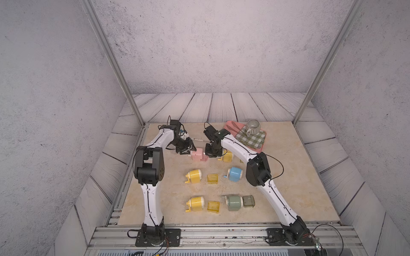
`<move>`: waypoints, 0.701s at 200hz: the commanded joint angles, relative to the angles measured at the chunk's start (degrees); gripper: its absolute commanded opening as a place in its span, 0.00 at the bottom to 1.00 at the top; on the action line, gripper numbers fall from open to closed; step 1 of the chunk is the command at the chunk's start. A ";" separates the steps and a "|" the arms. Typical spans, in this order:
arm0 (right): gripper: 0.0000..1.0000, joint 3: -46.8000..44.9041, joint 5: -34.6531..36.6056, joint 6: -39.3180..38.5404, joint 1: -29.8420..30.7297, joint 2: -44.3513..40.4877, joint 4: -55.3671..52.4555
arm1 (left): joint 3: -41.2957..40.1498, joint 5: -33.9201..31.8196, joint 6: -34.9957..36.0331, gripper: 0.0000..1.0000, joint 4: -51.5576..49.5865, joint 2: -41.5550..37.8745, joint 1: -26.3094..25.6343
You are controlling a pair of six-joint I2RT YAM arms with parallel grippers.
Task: Put the tray back into the pencil sharpener
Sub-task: Close the container of the pencil sharpener.
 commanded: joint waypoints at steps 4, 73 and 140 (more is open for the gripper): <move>0.12 1.13 -1.86 -0.18 -0.08 0.60 2.06 | -1.29 -0.66 0.06 0.50 -1.59 -0.29 -0.63; 0.12 0.17 -5.12 0.08 0.00 0.48 5.02 | -1.18 -0.52 0.09 0.50 -1.59 0.08 -0.58; 0.11 -1.15 -7.43 0.57 0.24 0.36 6.59 | -1.20 -0.28 0.02 0.50 -1.60 0.22 -0.58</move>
